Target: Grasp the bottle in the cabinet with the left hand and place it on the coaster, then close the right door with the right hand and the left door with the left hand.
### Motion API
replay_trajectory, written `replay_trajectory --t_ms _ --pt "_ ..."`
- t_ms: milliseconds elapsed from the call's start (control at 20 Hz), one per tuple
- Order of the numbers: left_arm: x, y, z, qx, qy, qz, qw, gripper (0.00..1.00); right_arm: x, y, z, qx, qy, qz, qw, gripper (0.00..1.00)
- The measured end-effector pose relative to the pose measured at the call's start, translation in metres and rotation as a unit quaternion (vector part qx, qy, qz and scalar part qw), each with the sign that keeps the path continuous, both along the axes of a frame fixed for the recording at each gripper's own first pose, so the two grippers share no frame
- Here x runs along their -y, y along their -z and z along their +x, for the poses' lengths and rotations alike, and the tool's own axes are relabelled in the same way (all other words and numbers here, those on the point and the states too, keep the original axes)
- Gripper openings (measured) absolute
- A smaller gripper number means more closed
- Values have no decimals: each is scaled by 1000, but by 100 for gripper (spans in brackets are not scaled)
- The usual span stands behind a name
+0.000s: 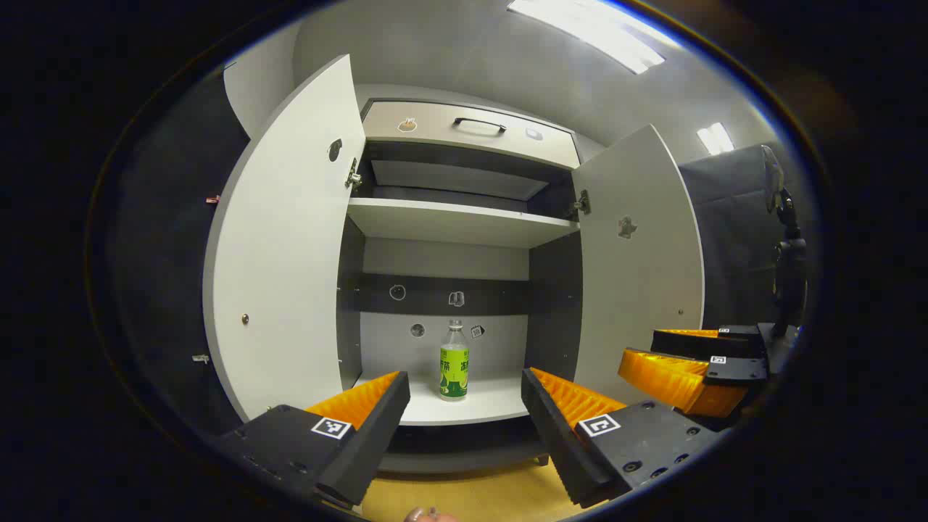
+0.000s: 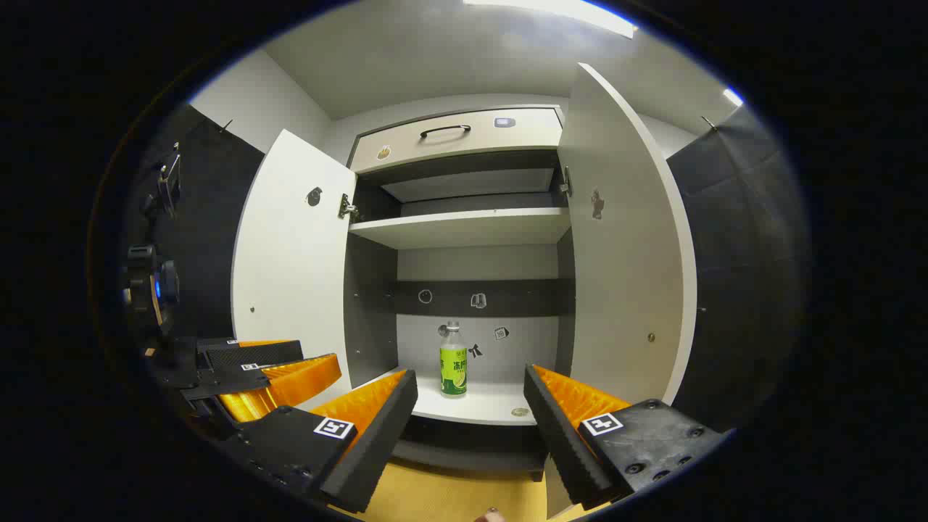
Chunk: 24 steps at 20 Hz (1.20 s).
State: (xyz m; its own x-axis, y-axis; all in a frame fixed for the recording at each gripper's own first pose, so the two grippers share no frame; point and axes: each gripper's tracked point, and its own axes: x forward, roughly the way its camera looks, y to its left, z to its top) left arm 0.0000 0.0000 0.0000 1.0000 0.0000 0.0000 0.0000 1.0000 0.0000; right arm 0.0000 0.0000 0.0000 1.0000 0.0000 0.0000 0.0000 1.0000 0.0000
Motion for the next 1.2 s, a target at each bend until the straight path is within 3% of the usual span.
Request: replay_trajectory --t_ms 250,550,1200 --pt "7 9 3 -11 39 -20 999 97 -7 1 -1 -1 0 7 1000 98" --pt "3 2 0 8 49 -24 998 97 -12 -3 -4 8 5 3 1000 98" --pt "-6 22 14 -9 66 -3 998 97 -23 6 -8 -5 20 1 1000 98"
